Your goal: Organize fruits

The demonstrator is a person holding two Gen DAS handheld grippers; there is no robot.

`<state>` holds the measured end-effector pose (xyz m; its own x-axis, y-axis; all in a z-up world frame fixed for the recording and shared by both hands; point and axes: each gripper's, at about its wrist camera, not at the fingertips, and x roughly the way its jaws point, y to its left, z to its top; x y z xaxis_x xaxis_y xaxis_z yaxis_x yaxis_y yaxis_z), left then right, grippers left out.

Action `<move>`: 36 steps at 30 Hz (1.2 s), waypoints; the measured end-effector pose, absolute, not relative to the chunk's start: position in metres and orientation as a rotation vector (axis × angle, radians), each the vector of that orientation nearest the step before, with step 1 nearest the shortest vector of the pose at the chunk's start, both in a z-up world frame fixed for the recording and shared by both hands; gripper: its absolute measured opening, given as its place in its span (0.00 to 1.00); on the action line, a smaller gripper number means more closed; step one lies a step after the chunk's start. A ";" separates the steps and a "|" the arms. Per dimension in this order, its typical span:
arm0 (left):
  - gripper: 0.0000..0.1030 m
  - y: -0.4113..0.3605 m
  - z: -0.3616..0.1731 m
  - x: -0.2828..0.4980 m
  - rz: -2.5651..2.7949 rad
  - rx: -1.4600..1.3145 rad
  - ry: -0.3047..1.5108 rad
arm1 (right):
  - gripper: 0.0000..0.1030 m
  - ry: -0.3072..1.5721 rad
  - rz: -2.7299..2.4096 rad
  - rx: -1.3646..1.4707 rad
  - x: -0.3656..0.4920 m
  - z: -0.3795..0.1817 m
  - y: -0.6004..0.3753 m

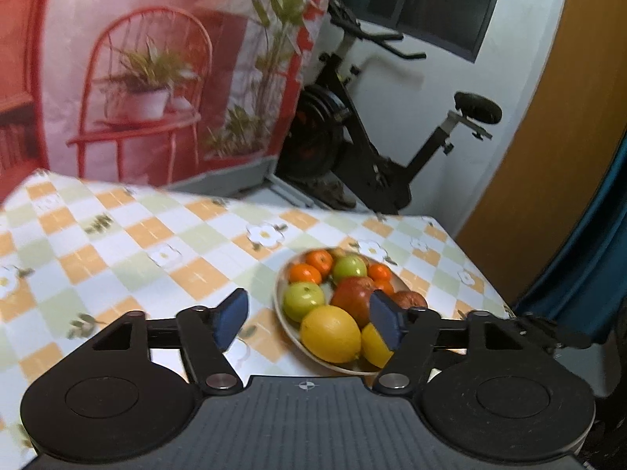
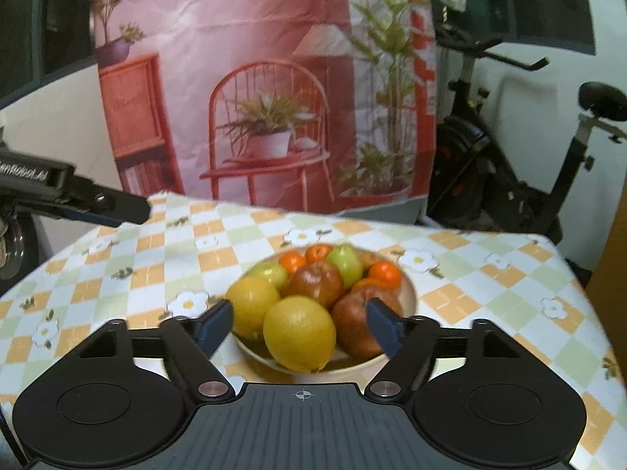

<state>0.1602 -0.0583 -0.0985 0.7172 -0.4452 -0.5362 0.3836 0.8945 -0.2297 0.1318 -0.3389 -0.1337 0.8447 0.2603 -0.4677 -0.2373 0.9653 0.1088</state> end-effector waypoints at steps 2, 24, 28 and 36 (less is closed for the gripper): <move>0.81 -0.053 -0.089 0.152 -0.446 -0.097 0.592 | 0.86 0.490 0.248 0.059 0.124 -0.123 -0.339; 1.00 -0.003 0.008 0.009 -0.279 -0.050 0.349 | 1.00 0.292 0.167 0.127 0.003 -0.007 -0.318; 1.00 -0.008 0.021 -0.009 -0.269 -0.017 0.313 | 1.00 0.272 0.149 0.147 -0.011 0.004 -0.322; 1.00 -0.027 0.026 -0.026 -0.250 0.061 0.276 | 1.00 0.257 0.146 0.149 -0.028 0.008 -0.322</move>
